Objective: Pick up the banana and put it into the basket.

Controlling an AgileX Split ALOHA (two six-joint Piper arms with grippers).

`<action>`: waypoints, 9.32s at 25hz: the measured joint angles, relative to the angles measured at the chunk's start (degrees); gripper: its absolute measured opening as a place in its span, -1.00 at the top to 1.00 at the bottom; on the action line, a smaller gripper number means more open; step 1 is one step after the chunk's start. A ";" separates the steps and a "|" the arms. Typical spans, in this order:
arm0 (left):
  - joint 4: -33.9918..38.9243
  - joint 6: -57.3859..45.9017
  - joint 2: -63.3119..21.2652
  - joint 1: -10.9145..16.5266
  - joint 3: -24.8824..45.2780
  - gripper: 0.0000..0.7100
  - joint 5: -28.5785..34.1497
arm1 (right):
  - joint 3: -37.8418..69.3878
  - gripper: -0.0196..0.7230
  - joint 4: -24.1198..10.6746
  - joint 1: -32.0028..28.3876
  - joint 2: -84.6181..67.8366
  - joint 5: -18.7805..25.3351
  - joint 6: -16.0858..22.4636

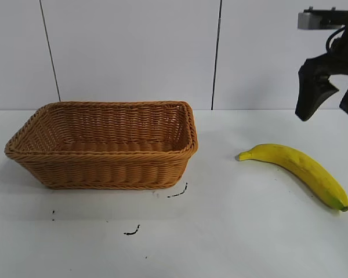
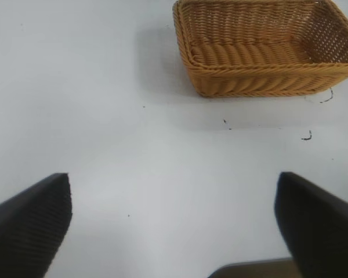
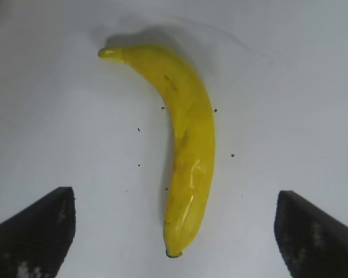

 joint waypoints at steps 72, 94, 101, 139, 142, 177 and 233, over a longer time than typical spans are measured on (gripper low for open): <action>0.00 0.00 0.00 0.00 0.00 -0.94 0.00 | -9.46 0.13 -9.25 2.71 9.32 1.60 11.17; 0.00 0.00 0.00 0.00 0.00 -0.94 0.00 | -49.93 0.13 -4.65 17.11 19.96 18.85 -0.71; 0.00 0.00 0.00 0.00 0.00 -0.94 0.00 | -51.36 0.13 -4.48 27.61 22.80 9.92 -13.59; 0.00 0.00 0.00 0.00 0.00 -0.94 0.00 | -51.36 -0.75 -3.84 33.39 33.63 -2.18 -2.36; 0.00 0.00 0.00 0.00 0.00 -0.94 0.00 | -51.36 -0.75 -4.03 31.98 31.37 1.01 4.25; 0.00 0.00 0.00 0.00 0.00 -0.94 0.00 | -25.02 -0.74 -3.70 -1.08 8.83 18.73 19.42; 0.00 0.00 0.00 0.00 0.00 -0.94 0.00 | 49.65 -0.71 -0.60 -1.08 -108.42 7.71 18.38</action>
